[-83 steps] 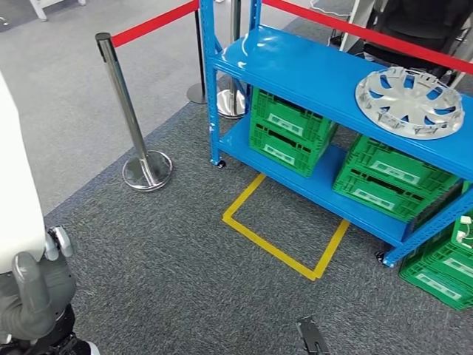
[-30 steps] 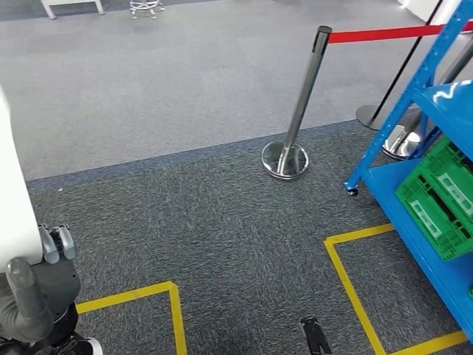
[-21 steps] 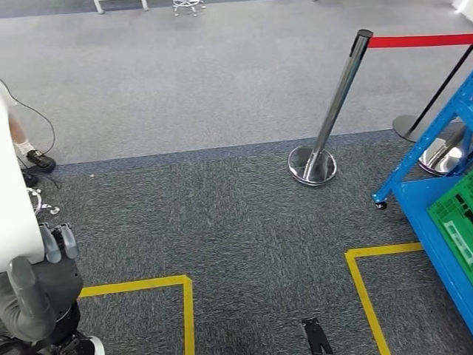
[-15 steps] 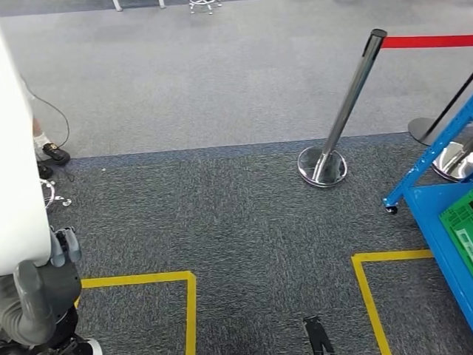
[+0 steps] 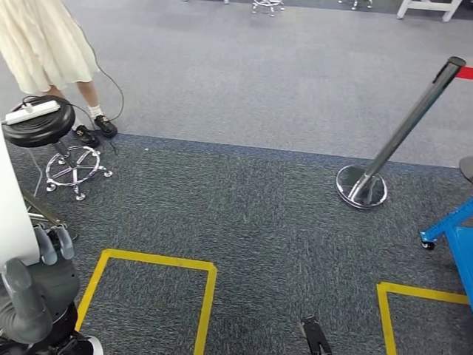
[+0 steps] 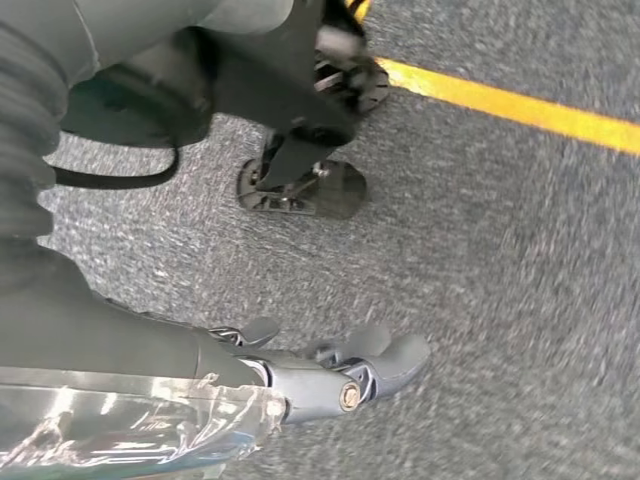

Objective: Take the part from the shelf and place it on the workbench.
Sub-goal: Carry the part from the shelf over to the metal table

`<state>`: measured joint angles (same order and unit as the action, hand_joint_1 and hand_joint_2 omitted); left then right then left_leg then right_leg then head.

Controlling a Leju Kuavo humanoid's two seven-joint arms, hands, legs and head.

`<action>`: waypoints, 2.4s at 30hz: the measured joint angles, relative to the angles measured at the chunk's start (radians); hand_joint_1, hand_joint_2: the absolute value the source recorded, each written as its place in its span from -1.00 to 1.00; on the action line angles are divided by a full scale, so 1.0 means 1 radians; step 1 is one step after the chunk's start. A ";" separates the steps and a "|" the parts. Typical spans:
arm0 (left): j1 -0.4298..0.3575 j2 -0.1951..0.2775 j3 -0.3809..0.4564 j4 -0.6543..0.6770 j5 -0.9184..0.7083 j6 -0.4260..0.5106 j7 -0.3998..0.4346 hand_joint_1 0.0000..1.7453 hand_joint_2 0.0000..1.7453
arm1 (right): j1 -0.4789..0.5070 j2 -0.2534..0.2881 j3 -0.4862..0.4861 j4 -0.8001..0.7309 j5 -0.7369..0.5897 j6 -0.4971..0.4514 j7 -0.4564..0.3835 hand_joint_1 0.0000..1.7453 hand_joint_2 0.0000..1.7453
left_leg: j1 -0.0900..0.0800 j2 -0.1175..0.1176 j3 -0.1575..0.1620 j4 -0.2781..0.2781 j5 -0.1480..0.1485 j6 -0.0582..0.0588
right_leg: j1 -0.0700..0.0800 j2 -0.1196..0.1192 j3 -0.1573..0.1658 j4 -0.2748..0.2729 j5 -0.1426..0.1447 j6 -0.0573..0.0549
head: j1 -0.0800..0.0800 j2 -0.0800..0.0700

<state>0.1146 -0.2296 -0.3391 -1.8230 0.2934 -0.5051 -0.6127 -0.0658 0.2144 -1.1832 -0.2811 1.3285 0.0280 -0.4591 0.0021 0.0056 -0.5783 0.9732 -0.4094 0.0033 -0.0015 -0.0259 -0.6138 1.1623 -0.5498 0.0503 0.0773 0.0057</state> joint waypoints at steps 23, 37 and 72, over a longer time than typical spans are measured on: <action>-0.002 0.003 0.003 0.002 0.003 0.005 0.000 1.00 1.00 | 0.004 0.003 -0.010 0.000 0.008 0.003 0.000 -1.00 1.00 | -0.020 0.057 -0.016 0.058 -0.015 -0.014 | 0.007 -0.062 0.055 -0.136 0.087 -0.038 | -0.013 0.000; -0.003 0.000 0.007 0.003 0.008 -0.002 0.012 1.00 1.00 | 0.002 0.005 -0.010 0.000 0.010 0.001 -0.008 -1.00 1.00 | 0.002 -0.089 -0.002 0.011 0.002 -0.004 | -0.017 0.071 0.006 -0.036 0.067 0.019 | -0.003 0.000; -0.001 -0.001 0.026 0.002 0.022 -0.004 0.015 1.00 1.00 | -0.005 0.010 -0.020 -0.001 -0.002 -0.004 -0.004 -1.00 1.00 | 0.004 -0.143 -0.023 0.022 0.005 -0.023 | -0.025 0.099 0.050 -0.133 0.089 0.003 | -0.007 0.000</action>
<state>0.1131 -0.2310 -0.3129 -1.8206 0.3150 -0.5093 -0.5973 -0.0706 0.2241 -1.2035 -0.2819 1.3264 0.0236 -0.4633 0.0056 -0.1377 -0.6011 0.9952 -0.4048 -0.0202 -0.0260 0.0727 -0.5640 1.0289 -0.4611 0.0532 0.0702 0.0057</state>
